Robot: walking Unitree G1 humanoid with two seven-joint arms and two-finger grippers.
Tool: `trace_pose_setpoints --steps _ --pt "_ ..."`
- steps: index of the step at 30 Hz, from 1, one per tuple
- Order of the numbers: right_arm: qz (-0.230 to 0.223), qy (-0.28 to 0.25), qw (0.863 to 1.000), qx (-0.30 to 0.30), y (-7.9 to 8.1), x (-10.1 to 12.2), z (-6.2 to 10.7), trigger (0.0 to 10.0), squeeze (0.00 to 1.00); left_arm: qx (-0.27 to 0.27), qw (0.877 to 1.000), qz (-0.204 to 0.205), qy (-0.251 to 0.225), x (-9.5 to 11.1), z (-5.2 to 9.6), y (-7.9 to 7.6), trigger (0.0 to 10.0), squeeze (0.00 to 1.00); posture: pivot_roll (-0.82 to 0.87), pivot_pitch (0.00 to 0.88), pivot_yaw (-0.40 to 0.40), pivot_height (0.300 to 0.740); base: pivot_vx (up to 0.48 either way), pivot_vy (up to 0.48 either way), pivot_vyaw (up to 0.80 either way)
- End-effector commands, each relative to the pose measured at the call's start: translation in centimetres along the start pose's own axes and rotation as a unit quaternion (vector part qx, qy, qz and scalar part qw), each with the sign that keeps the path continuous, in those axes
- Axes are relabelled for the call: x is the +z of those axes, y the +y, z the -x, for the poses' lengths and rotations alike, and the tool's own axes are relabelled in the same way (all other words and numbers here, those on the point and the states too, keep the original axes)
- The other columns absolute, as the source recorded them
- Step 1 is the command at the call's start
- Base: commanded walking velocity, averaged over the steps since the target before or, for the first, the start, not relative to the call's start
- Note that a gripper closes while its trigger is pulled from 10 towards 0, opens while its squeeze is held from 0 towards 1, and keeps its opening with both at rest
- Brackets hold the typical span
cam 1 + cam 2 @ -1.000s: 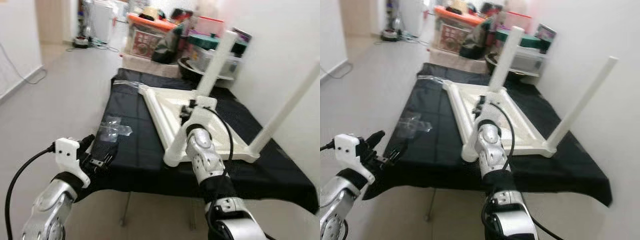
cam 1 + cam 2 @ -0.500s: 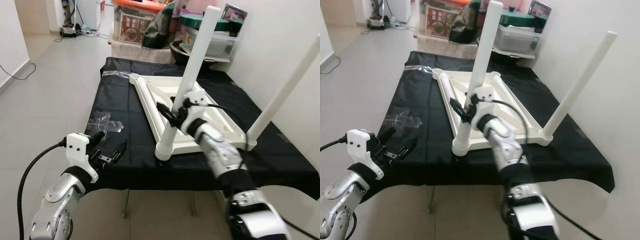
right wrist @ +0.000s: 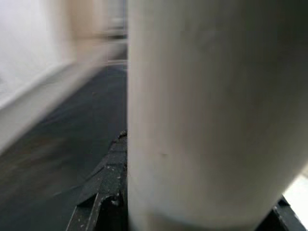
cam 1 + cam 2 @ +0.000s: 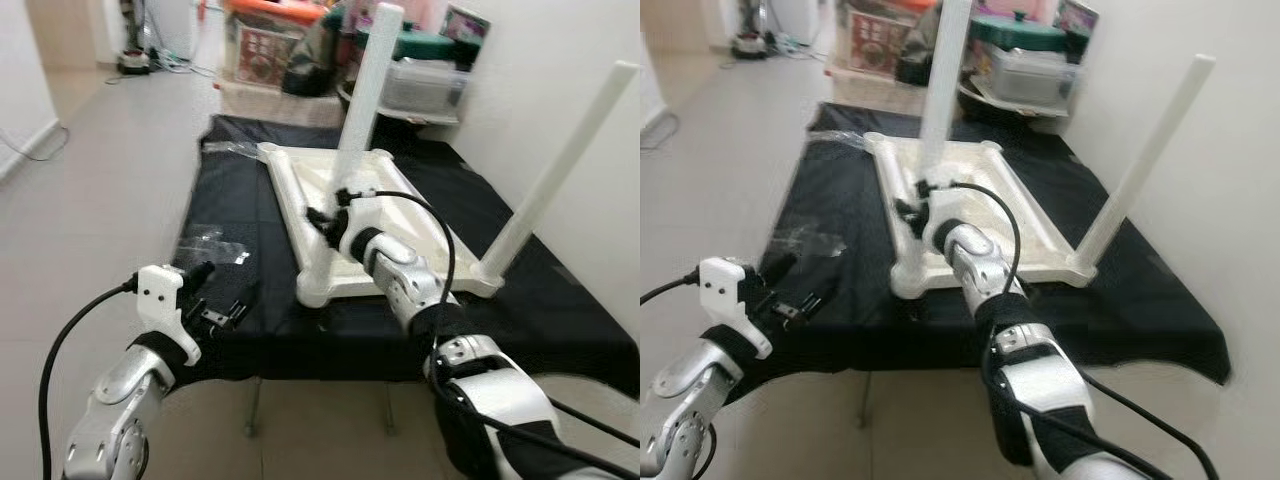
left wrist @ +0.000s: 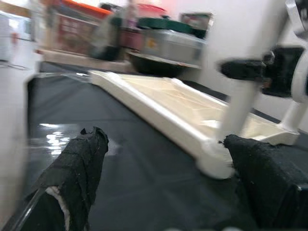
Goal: Building children table
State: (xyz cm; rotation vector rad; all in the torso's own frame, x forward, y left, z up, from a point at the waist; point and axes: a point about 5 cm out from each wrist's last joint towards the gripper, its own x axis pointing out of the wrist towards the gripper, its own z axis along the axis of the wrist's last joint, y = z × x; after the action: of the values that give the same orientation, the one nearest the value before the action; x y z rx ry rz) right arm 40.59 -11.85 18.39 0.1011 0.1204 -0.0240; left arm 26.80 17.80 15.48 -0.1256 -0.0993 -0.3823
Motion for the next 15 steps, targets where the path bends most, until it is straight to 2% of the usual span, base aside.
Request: trace_pose_setpoints --steps 1,2,3,4,5,6,7,9,10,11,12,13,14,15 --pt "-0.011 0.078 0.987 -0.142 -3.8 -3.8 0.8 0.0 0.00 -0.005 1.000 0.001 0.001 -0.2 0.0 -0.4 10.0 0.00 0.19 0.000 -0.202 0.740 0.000 0.000 0.00" --pt "-0.011 0.078 0.987 -0.142 -3.8 -3.8 0.8 0.0 0.00 -0.005 1.000 0.001 0.001 -0.2 0.0 -0.4 10.0 0.00 0.19 0.000 -0.202 0.740 0.000 0.000 0.00" --pt "-0.018 0.082 0.981 -0.173 -4.2 -4.4 1.2 0.0 0.00 -0.006 1.000 0.001 0.001 -0.2 0.1 -0.4 10.0 0.00 0.19 0.000 -0.197 0.740 0.000 0.000 0.00" --pt "-0.024 0.082 0.982 -0.167 -3.3 -4.8 1.6 0.0 0.00 -0.005 1.000 0.001 0.000 -0.1 0.1 -0.4 10.0 0.00 0.19 0.000 -0.194 0.740 0.000 0.000 0.00" --pt "-0.024 0.082 0.982 -0.167 -3.3 -4.8 1.6 0.0 0.00 -0.005 1.000 0.001 0.000 -0.1 0.1 -0.4 10.0 0.00 0.19 0.000 -0.194 0.740 0.000 0.000 0.00" --pt "-0.027 0.081 0.986 -0.142 -2.2 -4.9 1.9 4.5 0.00 -0.005 1.000 0.001 0.000 -0.1 0.1 -0.4 10.0 0.00 0.19 0.000 -0.191 0.740 0.000 0.000 0.00" --pt "-0.021 0.046 0.997 -0.063 -0.1 -4.0 2.1 10.0 0.00 -0.006 1.000 0.000 0.001 -0.1 0.1 -0.4 10.0 0.00 0.18 0.000 -0.183 0.740 0.000 0.000 0.00" --pt "-0.021 0.046 0.997 -0.063 -0.1 -4.0 2.1 10.0 0.00 -0.006 1.000 0.000 0.001 -0.1 0.1 -0.4 10.0 0.00 0.18 0.000 -0.183 0.740 0.000 0.000 0.00" --pt "-0.015 0.020 1.000 -0.005 1.4 -3.3 2.4 10.0 0.00 -0.007 1.000 0.000 0.001 -0.1 0.1 -0.4 10.0 0.00 0.18 0.000 -0.185 0.740 0.000 0.000 0.00" --pt "-0.007 -0.015 0.999 0.035 2.2 -2.4 2.6 10.0 0.30 -0.008 1.000 0.000 0.002 -0.1 0.0 -0.4 10.0 0.00 0.18 0.000 -0.185 0.740 0.000 0.000 0.00" --pt "-0.007 -0.015 0.999 0.035 2.2 -2.4 2.6 10.0 0.30 -0.008 1.000 0.000 0.002 -0.1 0.0 -0.4 10.0 0.00 0.18 0.000 -0.185 0.740 0.000 0.000 0.00" --pt "-0.008 -0.033 0.997 0.068 2.3 -1.6 2.5 10.0 1.00 -0.009 1.000 0.001 0.001 -0.1 -0.1 -0.4 10.0 0.00 0.17 0.000 -0.188 0.740 0.000 0.000 0.00" --pt "-0.015 -0.046 0.990 0.130 2.6 -0.8 2.3 10.0 0.00 -0.009 1.000 0.001 0.000 -0.1 -0.2 -0.4 10.0 0.00 0.18 0.000 -0.182 0.740 0.000 0.000 0.00" --pt "-0.015 -0.046 0.990 0.130 2.6 -0.8 2.3 10.0 0.00 -0.009 1.000 0.001 0.000 -0.1 -0.2 -0.4 10.0 0.00 0.18 0.000 -0.182 0.740 0.000 0.000 0.00"
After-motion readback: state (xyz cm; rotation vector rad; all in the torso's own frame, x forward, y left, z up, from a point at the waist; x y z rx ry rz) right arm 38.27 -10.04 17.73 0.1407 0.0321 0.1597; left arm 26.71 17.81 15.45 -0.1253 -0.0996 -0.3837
